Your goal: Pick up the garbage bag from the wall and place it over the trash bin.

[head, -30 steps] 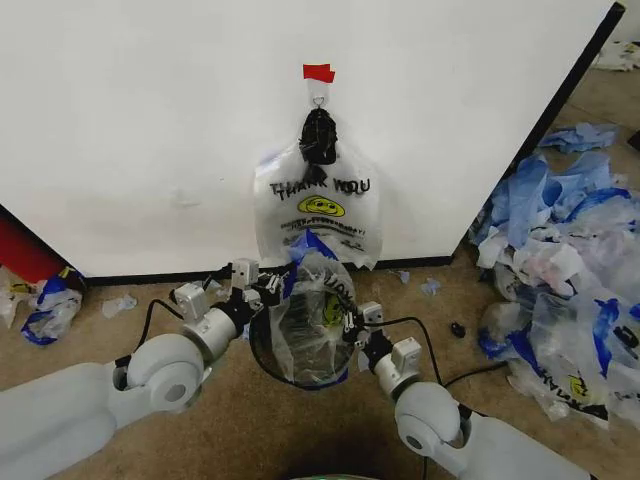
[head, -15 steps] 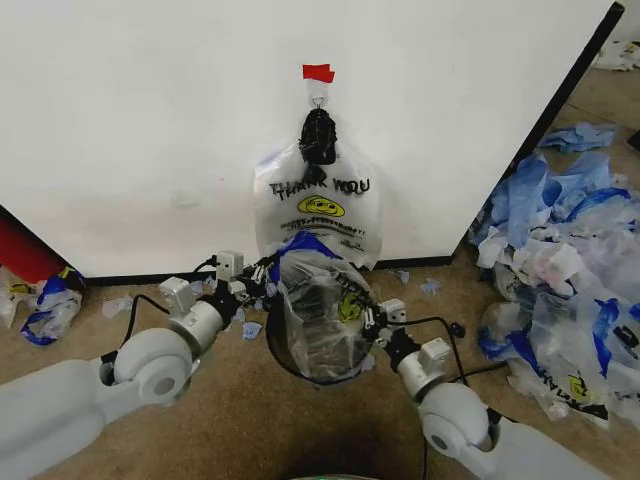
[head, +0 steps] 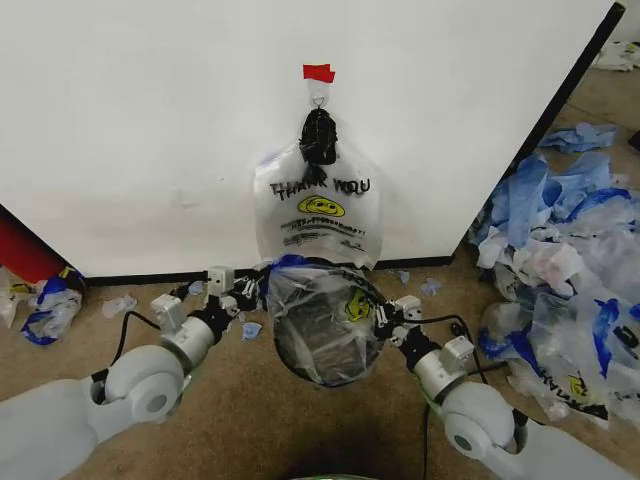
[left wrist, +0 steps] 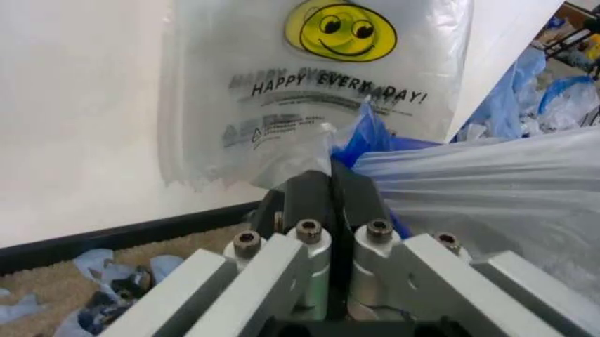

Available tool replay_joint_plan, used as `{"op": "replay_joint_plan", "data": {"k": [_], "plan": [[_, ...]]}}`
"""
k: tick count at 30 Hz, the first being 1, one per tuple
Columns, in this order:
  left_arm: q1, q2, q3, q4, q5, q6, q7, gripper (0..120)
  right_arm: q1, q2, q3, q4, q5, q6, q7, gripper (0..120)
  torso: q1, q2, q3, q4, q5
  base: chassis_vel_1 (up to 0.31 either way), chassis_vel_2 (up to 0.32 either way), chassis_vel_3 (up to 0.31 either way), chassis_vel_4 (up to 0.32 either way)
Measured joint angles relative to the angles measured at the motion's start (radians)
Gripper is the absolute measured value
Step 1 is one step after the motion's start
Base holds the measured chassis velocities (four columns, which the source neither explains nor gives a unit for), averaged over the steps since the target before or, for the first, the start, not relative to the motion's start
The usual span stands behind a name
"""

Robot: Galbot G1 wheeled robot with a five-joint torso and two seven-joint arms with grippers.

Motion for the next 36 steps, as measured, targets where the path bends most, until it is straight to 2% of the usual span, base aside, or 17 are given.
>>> {"op": "replay_joint_plan", "data": {"k": [14,27,36], "plan": [[0.003,-0.015,0.011,0.065,0.034,-0.021,0.037,0,0.007,-0.021,0.028,0.030,0.144,-0.019,0.024,0,0.000,0.000,0.000,0.0000,0.0001,0.000,0.000,0.000,0.000],[-0.001,-0.066,0.055,0.149,0.084,-0.056,0.060,0,0.011,-0.004,0.051,0.066,0.310,-0.061,0.105,0,0.000,0.000,0.000,-0.0002,0.0001,0.000,0.000,0.000,0.000],[-0.010,-0.102,0.075,0.163,0.090,-0.063,0.070,2,0.019,0.000,0.054,0.068,0.328,-0.067,0.118,0,0.000,0.000,0.000,-0.0003,0.0001,0.000,0.000,0.000,0.000]]}}
